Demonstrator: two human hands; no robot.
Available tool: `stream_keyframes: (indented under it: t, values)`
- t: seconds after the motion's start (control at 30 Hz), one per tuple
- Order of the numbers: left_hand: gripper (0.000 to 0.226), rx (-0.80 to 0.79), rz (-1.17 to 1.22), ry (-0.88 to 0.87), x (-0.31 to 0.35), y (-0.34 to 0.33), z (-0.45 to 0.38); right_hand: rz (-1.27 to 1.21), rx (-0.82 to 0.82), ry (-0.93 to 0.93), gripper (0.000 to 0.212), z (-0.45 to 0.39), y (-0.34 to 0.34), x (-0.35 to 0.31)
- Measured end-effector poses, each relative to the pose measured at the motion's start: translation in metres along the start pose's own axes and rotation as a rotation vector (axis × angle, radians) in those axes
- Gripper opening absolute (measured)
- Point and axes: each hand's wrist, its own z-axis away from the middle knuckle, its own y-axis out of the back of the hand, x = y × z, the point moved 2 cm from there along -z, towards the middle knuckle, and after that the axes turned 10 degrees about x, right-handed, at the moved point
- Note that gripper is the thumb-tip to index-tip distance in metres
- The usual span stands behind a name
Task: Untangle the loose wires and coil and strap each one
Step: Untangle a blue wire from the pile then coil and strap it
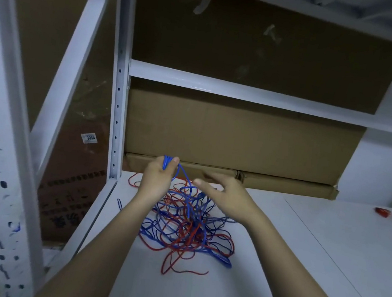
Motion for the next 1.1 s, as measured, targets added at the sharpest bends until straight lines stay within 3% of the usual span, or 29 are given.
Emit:
stream_keyframes:
  t: [0.07, 0.13, 0.33, 0.43, 0.57, 0.67, 0.83, 1.0, 1.1]
  values:
    - [0.038, -0.006, -0.005, -0.027, 0.001, -0.002, 0.002, 0.236, -0.075, 0.023, 0.069, 0.001, -0.012, -0.001]
    - [0.039, -0.022, -0.004, -0.037, 0.000, -0.002, 0.004, 0.342, -0.101, 0.088, 0.056, 0.003, -0.023, 0.002]
    - [0.037, -0.014, -0.040, 0.056, -0.022, 0.008, 0.009, 0.154, -0.079, 0.139, 0.017, 0.013, -0.026, 0.023]
    - [0.038, 0.063, -0.032, 0.111, -0.031, 0.012, 0.009, 0.302, -0.104, 0.246, 0.007, 0.021, -0.027, 0.036]
    - [0.034, 0.123, -0.007, 0.144, -0.036, 0.016, 0.008, 0.450, -0.075, 0.457, 0.010, 0.039, -0.030, 0.049]
    - [0.033, 0.142, 0.019, 0.175, -0.037, 0.010, 0.012, 0.510, -0.120, 0.502, 0.007, 0.047, -0.036, 0.053]
    - [0.034, 0.122, 0.041, 0.207, -0.042, 0.003, 0.019, 0.311, -0.205, 0.302, 0.028, 0.050, -0.041, 0.052]
    - [0.034, 0.106, 0.030, 0.163, -0.037, 0.007, 0.020, 0.213, -0.013, 0.146, 0.022, 0.042, -0.040, 0.038]
    - [0.032, 0.064, 0.035, 0.112, -0.027, 0.009, 0.023, 0.110, -0.028, 0.106, 0.053, 0.033, -0.045, 0.027]
